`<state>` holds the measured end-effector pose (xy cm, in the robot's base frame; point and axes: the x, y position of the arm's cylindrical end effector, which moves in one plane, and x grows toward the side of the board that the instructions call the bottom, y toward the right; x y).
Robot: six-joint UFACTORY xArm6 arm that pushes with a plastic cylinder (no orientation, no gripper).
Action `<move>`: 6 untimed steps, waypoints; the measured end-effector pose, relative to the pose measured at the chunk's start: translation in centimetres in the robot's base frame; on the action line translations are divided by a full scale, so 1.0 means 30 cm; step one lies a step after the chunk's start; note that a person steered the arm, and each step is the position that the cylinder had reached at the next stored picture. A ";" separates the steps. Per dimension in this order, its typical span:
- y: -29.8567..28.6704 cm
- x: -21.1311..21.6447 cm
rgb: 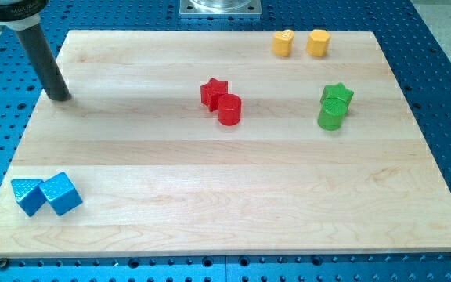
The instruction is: Point your arm at the top left of the heart
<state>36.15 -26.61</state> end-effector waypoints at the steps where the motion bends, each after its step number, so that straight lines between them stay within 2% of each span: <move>1: 0.035 0.000; 2: 0.151 -0.001; 3: 0.382 -0.055; 6: 0.992 -0.450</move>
